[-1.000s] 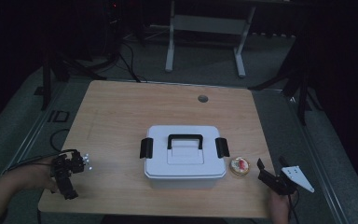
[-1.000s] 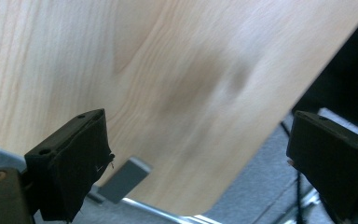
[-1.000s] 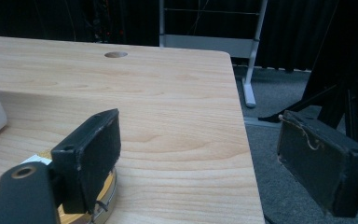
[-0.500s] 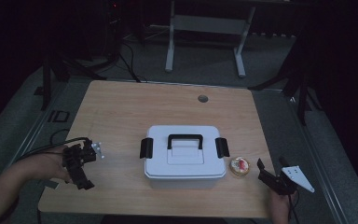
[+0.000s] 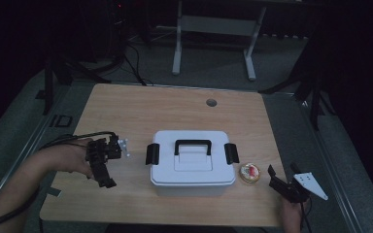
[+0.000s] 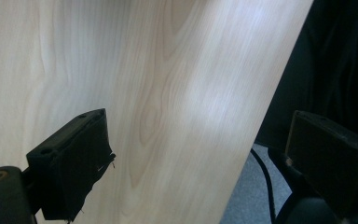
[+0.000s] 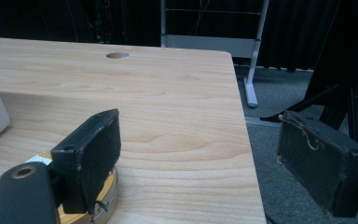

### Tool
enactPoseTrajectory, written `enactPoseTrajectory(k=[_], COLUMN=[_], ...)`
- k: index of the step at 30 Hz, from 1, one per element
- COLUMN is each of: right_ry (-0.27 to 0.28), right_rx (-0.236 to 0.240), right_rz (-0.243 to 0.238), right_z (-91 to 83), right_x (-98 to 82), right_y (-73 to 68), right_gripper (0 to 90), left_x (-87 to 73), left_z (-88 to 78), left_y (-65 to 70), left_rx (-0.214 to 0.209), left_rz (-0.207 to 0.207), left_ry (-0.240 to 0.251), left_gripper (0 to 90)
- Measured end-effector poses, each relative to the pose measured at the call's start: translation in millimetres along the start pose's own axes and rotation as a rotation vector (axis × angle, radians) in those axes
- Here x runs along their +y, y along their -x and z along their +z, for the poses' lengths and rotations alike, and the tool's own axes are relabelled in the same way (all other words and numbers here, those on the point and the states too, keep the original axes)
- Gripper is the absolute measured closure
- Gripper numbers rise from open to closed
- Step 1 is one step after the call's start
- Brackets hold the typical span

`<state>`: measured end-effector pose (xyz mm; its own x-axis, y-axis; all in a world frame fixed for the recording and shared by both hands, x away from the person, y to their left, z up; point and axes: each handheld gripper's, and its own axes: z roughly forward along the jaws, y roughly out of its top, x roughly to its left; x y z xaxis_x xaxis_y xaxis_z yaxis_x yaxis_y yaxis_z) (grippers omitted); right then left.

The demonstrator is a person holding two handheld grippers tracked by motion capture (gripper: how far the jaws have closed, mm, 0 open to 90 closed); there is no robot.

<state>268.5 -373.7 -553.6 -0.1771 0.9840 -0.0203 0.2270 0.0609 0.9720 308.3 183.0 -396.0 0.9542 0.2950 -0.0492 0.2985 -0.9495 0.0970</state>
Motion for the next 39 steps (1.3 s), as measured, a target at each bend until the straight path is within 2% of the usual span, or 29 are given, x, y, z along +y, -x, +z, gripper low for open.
enactPoseTrajectory(k=[8, 12, 17, 20, 22, 23, 28, 33, 35, 39], right_ry=[0.002, 0.002, 0.002, 0.002, 0.001, 0.001, 0.001, 0.0, 0.001, 0.003], right_rx=[0.003, 0.006, 0.008, 0.011, 0.014, 0.015, 0.018, 0.021, 0.021, 0.022], right_rz=[0.0, 0.002, 0.0, 0.001, 0.002, 0.001, 0.003, 0.003, 0.005, 0.009], right_z=[-0.1, -0.2, -0.2, -0.2, -0.3, -0.3, -0.3, -0.2, -0.3, -0.4], right_x=[-0.1, -0.1, -0.1, -0.1, -0.1, -0.1, -0.1, -0.1, -0.1, -0.1], right_y=[0.2, 0.5, 0.4, 0.6, 0.6, 0.7, 0.8, 0.8, 0.8, 1.0], right_gripper=[13.3, 13.4, 13.4, 13.4, 13.4, 13.5, 13.5, 13.5, 13.5, 13.5], left_x=[33.9, 49.3, 67.9, 78.2, 84.3, 87.5, 102.7, 115.3, 120.4, 130.2], left_z=[-13.8, -21.7, -28.8, -30.2, -30.8, -30.6, -23.1, -12.9, -9.7, -7.6], left_y=[0.0, 0.2, -2.3, -4.7, -6.8, -7.4, -10.0, -13.1, -14.6, -17.9], left_rx=[0.016, 0.02, 0.028, 0.019, -0.003, 0.001, 0.026, 0.008, 0.014, 0.005], left_rz=[0.081, 0.115, 0.138, 0.147, 0.146, 0.146, 0.156, 0.163, 0.17, 0.186], left_ry=[0.02, 0.051, 0.096, 0.116, 0.143, 0.146, 0.118, 0.089, 0.074, 0.081], left_gripper=[5.8, 5.8, 5.9, 5.9, 5.8, 5.8, 5.8, 5.8, 5.9, 5.9])
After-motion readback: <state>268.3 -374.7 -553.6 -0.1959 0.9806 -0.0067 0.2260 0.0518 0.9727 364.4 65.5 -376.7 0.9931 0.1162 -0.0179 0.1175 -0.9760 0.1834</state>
